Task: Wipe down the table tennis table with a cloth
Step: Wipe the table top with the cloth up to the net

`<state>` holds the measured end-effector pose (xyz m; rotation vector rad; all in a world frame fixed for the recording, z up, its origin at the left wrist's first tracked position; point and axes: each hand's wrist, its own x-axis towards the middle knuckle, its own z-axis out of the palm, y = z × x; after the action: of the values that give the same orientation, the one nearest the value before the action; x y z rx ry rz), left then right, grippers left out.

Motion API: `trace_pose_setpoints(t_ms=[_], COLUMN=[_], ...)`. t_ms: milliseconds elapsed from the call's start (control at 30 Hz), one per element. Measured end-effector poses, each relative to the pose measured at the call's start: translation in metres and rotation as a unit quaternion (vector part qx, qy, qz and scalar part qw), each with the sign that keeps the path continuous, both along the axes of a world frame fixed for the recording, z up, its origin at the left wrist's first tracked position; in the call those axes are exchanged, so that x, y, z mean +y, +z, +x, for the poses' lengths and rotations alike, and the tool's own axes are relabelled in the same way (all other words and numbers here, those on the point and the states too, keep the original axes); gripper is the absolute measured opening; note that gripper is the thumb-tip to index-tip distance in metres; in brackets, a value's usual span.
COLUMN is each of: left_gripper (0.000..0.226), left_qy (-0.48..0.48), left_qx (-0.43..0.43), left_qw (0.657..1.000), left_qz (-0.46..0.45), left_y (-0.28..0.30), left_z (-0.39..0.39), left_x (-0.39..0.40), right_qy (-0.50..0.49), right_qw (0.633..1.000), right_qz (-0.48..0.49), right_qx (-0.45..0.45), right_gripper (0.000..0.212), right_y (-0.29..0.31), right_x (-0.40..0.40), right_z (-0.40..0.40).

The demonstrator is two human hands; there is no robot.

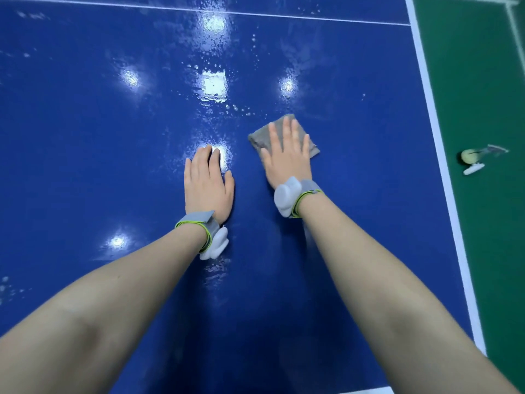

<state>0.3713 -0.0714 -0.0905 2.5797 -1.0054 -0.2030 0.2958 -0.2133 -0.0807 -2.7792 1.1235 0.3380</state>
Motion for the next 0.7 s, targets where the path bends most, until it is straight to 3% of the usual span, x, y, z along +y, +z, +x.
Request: trace_pose_setpoints(t_ms=[100, 200, 400, 500, 700], left_gripper=[0.049, 0.05, 0.05, 0.052, 0.054], left_qy=[-0.004, -0.005, -0.003, -0.008, -0.013], left_qx=[0.001, 0.001, 0.004, -0.004, -0.019], left_qw=[1.0, 1.0, 1.0, 0.999, 0.997], left_qz=[0.006, 0.009, 0.015, 0.035, 0.069], left_y=[0.0, 0.0, 0.001, 0.001, -0.002], left_z=[0.002, 0.007, 0.014, 0.016, 0.019], left_x=[-0.002, -0.008, -0.019, -0.025, -0.033], right_qy=[0.073, 0.078, -0.11, -0.138, -0.017], right_qw=[0.997, 0.997, 0.993, 0.99, 0.999], right_qz=[0.005, -0.006, -0.033, -0.035, -0.024], right_qx=[-0.005, 0.0, 0.005, 0.003, -0.015], right_gripper=[0.058, 0.057, 0.057, 0.057, 0.058], right_y=[0.001, -0.001, -0.005, -0.008, -0.006], right_x=[0.0, -0.019, -0.068, -0.07, -0.045], right_z=[0.002, -0.007, -0.032, -0.026, 0.022])
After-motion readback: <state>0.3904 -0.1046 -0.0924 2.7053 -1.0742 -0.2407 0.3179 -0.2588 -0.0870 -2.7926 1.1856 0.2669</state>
